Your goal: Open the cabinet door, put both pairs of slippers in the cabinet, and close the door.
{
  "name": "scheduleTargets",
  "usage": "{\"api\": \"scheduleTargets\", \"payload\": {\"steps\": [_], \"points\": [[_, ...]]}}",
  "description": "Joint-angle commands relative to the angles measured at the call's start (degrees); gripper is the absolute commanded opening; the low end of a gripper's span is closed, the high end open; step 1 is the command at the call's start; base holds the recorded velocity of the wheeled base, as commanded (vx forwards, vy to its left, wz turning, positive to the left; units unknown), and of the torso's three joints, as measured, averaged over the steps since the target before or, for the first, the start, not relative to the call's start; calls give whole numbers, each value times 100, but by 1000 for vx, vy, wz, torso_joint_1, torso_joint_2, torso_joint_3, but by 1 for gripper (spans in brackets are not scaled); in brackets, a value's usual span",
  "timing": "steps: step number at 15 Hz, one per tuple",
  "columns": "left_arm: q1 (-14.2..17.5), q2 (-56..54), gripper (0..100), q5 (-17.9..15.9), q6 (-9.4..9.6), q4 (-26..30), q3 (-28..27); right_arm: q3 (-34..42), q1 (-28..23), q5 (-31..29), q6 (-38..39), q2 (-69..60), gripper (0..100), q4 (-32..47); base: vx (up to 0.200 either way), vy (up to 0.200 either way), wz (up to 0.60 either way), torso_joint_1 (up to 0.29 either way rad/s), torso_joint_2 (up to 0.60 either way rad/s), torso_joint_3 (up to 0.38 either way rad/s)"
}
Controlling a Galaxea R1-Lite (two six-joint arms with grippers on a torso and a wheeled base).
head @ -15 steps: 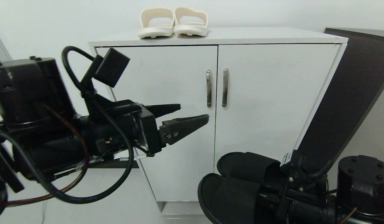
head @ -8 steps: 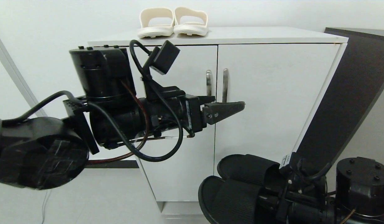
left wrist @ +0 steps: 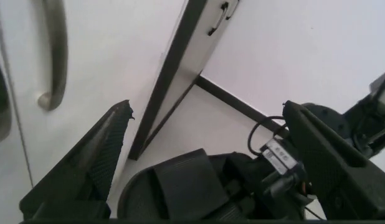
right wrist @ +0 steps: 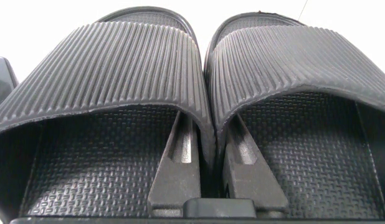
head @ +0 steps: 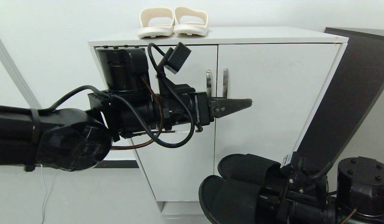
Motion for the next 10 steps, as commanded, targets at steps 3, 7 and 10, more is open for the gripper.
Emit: {"api": "scheduleTargets", "payload": {"steps": [3,7,10], "points": [[-10,346,100,612,5,5,-418,-11,-61,8,43,-11,0,-4,0,0,0,0,0,0],[-98,513,100,1095,32,251,-787,-11,-61,8,43,-11,0,-4,0,0,0,0,0,0],[-133,627,100,1456,49,304,-954,-20,-61,-9,34,-20,0,-4,0,0,0,0,0,0]]}}
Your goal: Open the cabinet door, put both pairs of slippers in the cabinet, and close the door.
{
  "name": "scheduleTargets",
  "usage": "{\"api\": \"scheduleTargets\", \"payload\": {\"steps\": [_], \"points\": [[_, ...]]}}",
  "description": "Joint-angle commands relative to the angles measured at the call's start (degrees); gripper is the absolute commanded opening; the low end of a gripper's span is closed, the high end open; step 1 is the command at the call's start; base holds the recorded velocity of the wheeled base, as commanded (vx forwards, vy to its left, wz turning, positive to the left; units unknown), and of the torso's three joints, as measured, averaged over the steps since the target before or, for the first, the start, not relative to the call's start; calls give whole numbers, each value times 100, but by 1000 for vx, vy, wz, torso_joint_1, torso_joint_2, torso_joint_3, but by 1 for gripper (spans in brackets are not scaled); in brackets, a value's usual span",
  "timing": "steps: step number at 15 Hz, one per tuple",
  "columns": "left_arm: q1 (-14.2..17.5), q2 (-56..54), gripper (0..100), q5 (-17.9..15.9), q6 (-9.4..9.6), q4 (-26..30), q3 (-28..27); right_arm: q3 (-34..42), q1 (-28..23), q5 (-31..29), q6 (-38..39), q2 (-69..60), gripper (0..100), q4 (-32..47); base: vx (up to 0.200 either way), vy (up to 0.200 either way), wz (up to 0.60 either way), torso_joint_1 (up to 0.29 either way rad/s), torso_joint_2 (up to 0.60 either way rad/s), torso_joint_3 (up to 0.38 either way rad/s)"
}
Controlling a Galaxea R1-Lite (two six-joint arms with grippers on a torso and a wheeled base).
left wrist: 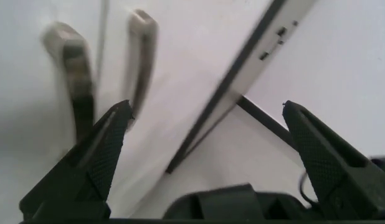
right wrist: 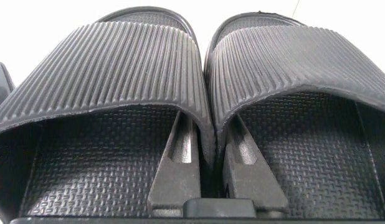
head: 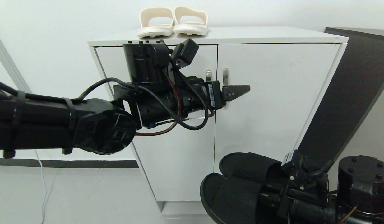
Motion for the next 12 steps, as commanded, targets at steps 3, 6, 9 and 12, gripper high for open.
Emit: {"api": "scheduleTargets", "payload": {"steps": [3,6,9,12], "points": [[-3,222,100,68,9,15,-252,-12,2,-1,-6,-5,0,-2,0,0,0,0,0,0],[-3,468,100,112,9,199,-586,-3,2,-1,-6,-14,0,-2,0,0,0,0,0,0],[-3,547,100,112,9,243,-665,-3,2,-1,3,-14,0,-2,0,0,0,0,0,0],[-3,477,0,103,44,243,-533,32,2,-1,-15,-23,0,7,0,0,0,0,0,0]]}}
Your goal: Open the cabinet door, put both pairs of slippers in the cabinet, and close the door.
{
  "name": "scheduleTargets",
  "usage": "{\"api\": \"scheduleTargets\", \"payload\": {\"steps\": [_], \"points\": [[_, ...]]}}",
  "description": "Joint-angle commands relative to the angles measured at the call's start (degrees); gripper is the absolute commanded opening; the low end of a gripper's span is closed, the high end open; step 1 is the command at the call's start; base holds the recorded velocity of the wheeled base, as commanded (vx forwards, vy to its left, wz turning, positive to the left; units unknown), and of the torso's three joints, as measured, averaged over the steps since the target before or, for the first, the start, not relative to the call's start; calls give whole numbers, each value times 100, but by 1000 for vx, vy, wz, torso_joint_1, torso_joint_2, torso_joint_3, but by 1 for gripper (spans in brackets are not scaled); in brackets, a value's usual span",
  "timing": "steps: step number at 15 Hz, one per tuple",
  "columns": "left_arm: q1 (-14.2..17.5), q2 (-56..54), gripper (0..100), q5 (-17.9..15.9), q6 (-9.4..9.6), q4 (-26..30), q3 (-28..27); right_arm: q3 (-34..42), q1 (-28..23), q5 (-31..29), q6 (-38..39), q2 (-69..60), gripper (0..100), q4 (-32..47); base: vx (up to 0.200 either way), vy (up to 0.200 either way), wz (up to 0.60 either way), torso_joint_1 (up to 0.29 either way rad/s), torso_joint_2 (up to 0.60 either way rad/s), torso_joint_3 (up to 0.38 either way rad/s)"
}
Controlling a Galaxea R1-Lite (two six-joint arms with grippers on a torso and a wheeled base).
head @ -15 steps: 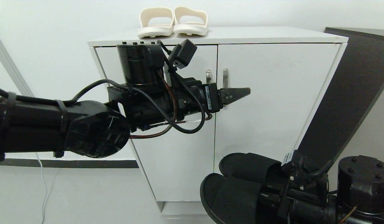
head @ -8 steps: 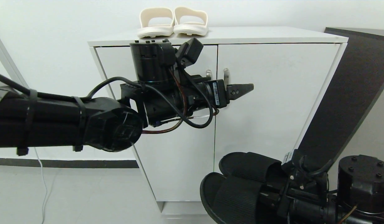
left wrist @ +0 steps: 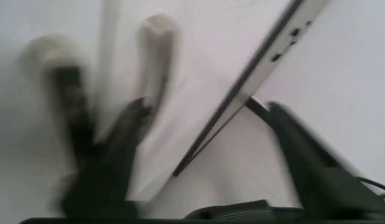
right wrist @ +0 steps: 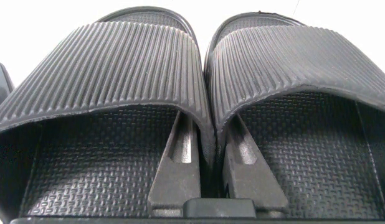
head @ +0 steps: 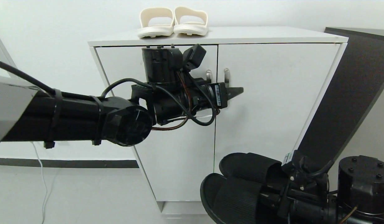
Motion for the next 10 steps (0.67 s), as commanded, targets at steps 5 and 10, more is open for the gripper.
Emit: {"api": "scheduleTargets", "payload": {"steps": [5,10], "points": [[-40,-336,0,-60,8,-36,413,279,20,523,-30,-205,0,7,0,0,0,0,0,0],[-418,-801,0,-60,140,-62,1045,586,29,1147,-197,-460,0,7,0,0,0,0,0,0]]}}
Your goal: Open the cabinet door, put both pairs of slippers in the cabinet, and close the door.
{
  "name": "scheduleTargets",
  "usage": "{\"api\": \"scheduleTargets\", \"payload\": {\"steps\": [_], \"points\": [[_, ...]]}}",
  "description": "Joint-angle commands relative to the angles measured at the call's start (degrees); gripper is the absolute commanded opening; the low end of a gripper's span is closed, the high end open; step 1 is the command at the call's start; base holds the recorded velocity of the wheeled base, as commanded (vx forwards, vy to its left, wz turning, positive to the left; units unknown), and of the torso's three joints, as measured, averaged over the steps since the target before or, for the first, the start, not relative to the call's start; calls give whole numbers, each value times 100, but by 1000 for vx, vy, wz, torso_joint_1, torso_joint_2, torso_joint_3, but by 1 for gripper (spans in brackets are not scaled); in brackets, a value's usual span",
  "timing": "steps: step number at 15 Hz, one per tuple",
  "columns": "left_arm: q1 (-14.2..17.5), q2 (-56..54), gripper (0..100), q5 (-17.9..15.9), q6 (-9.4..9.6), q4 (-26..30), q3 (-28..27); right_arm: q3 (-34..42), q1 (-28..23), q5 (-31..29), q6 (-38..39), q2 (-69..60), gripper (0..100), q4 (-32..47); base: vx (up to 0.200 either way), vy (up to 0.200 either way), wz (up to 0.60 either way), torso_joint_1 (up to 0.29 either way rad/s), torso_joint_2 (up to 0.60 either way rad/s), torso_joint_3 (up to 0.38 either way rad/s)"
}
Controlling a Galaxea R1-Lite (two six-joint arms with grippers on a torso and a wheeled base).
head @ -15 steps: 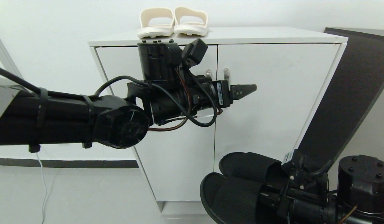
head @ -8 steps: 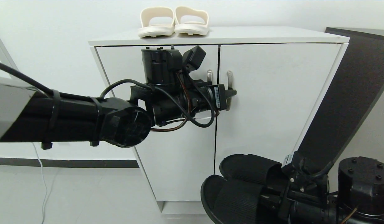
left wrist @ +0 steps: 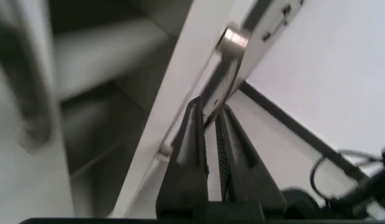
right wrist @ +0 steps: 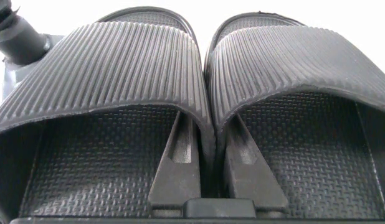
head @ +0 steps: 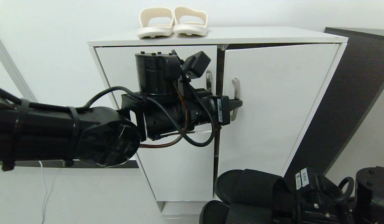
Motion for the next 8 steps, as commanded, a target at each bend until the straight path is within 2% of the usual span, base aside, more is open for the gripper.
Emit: {"api": "scheduleTargets", "payload": {"steps": [1,5,8], "points": [[-166,-312,0,1,23,1,234,61,9,6,-23,-82,0,0,0,0,0,0,0,0],[-263,-682,0,27,58,1,611,105,9,-3,-23,-91,0,0,0,0,0,0,0,0],[-263,-1016,0,36,49,-87,1121,114,18,-12,-190,-91,0,9,0,0,0,0,0,0]]}}
